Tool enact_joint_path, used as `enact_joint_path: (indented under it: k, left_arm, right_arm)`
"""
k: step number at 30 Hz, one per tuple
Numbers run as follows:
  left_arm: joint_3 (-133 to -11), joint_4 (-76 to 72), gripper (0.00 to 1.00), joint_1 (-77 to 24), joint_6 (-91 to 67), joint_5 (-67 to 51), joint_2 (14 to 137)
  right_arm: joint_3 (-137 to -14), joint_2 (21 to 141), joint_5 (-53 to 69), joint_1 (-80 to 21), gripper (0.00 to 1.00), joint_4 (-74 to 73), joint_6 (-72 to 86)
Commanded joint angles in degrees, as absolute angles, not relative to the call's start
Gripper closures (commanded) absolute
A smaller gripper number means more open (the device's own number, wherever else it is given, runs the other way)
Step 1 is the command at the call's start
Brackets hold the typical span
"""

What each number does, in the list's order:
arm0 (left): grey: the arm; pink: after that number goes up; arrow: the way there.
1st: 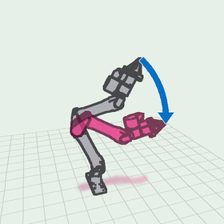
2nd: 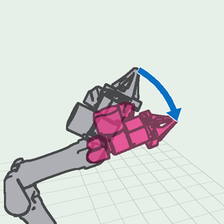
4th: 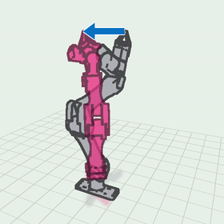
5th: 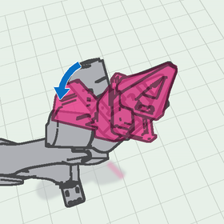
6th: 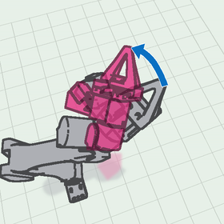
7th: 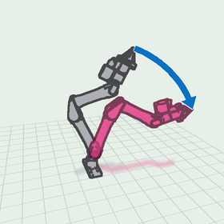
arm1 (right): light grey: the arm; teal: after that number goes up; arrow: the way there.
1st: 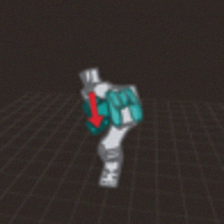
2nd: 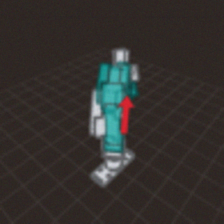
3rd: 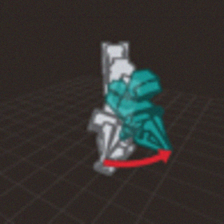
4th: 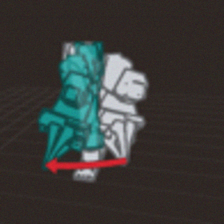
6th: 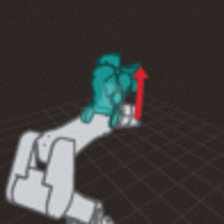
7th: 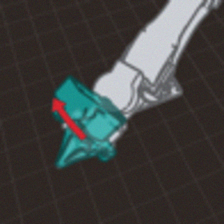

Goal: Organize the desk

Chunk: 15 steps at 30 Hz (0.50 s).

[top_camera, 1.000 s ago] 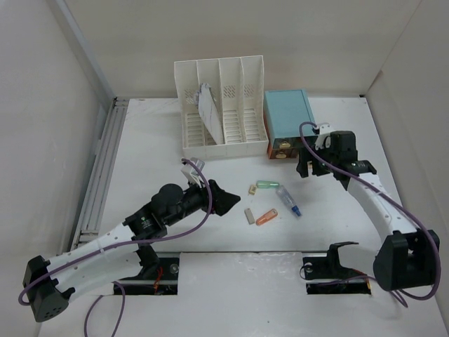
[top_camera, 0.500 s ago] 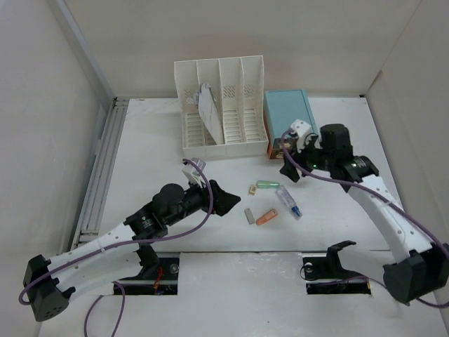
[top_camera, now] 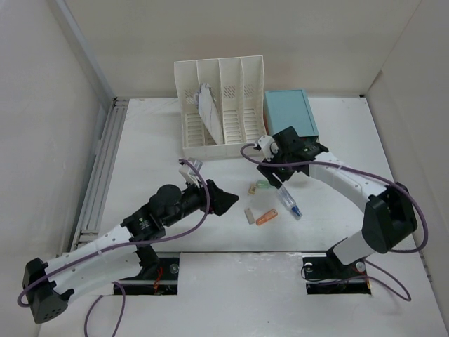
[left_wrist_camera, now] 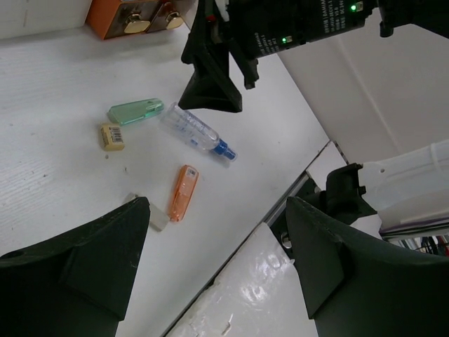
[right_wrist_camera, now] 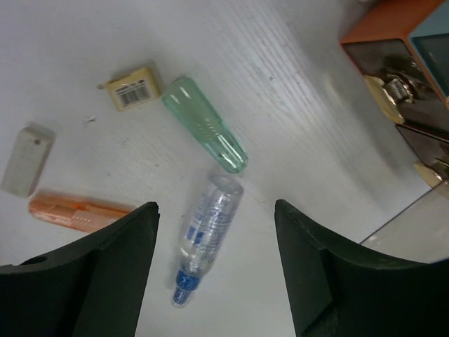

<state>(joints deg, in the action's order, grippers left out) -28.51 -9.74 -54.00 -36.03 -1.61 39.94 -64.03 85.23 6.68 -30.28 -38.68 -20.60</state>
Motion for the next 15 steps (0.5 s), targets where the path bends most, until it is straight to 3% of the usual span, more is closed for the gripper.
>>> enact_joint_path:
  k: [1, 15]
  left_arm:
    - [-30.23, -10.81, 0.24, -54.32, -35.16, -0.88, 38.41]
    - [-29.71, -8.61, 0.24, -54.32, -34.63, 0.18, 35.51]
  right_arm:
    - [-67.24, 87.18, -3.42, -31.46, 0.27, -39.90, -18.46]
    - [-72.07, 94.39, -7.21, -32.61, 0.28, -50.62, -17.14]
